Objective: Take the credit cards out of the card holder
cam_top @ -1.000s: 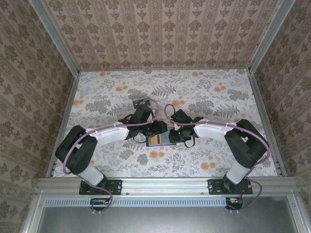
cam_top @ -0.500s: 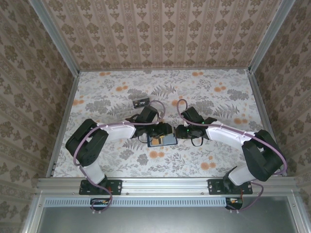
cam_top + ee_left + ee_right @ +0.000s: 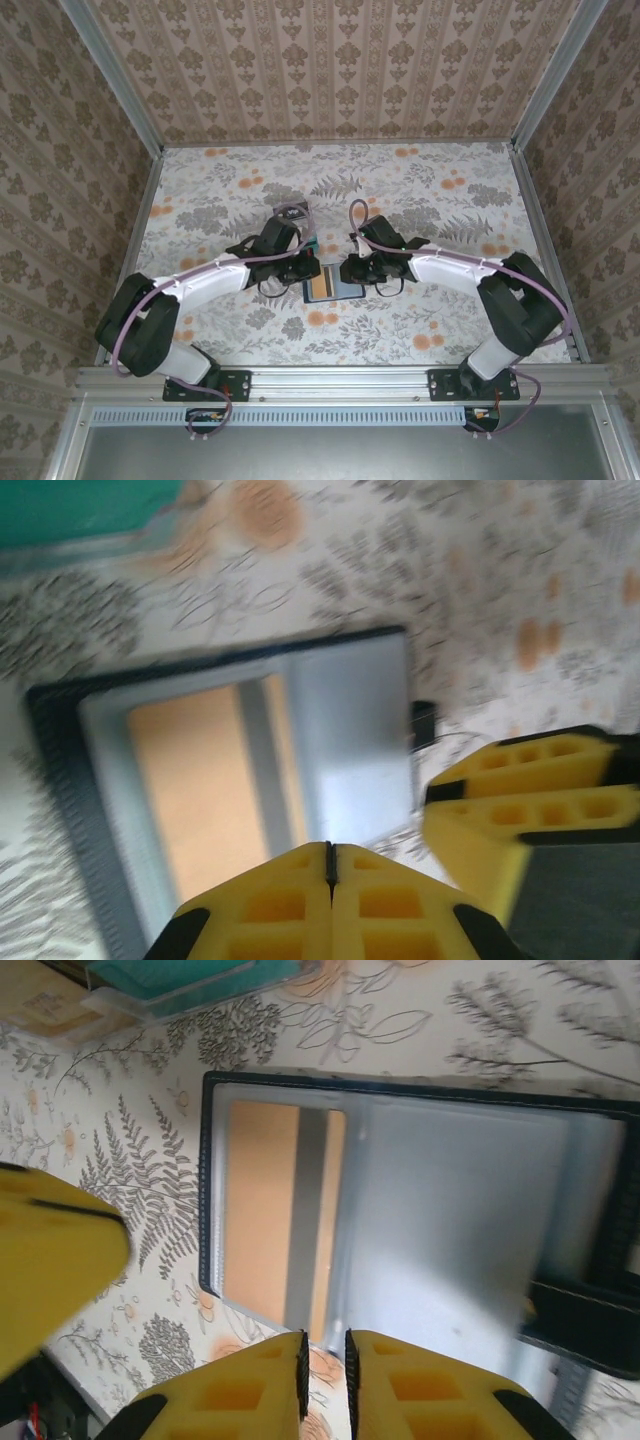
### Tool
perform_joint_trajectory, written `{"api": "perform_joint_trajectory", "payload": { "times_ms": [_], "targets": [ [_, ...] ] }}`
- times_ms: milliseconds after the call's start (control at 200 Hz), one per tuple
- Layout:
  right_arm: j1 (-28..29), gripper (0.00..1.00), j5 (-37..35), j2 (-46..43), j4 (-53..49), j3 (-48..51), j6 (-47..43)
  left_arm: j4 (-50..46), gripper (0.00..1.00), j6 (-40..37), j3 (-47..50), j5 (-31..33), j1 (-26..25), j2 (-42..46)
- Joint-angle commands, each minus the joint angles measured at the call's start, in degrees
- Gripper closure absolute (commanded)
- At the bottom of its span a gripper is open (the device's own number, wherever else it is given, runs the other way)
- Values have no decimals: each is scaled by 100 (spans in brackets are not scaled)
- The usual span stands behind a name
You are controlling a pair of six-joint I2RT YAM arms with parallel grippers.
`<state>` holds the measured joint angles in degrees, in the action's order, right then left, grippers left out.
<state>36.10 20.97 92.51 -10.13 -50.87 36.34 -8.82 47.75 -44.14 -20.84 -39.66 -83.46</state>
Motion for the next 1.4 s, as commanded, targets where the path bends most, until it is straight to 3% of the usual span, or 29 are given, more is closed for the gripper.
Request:
{"api": "perform_joint_trajectory", "payload": {
  "times_ms": [0, 290, 965, 1170, 1390],
  "targets": [
    [82, 82, 414, 321, 207, -248, 297, -296, 100, -169, 161, 186, 29, -107],
    [99, 87, 460, 869, 145, -468, 418, -271, 100, -222, 265, 277, 36, -428],
    [102, 78, 688, 1291, 312, -537, 541, -85, 100, -147, 293, 177, -34, -768],
    [91, 97, 630, 1240, 236, -500, 510, -195, 100, -171, 233, 218, -49, -768],
    [-38, 100, 571, 1066, 179, -323, 472, -475, 100, -181, 199, 385, -34, -744]
  ]
}}
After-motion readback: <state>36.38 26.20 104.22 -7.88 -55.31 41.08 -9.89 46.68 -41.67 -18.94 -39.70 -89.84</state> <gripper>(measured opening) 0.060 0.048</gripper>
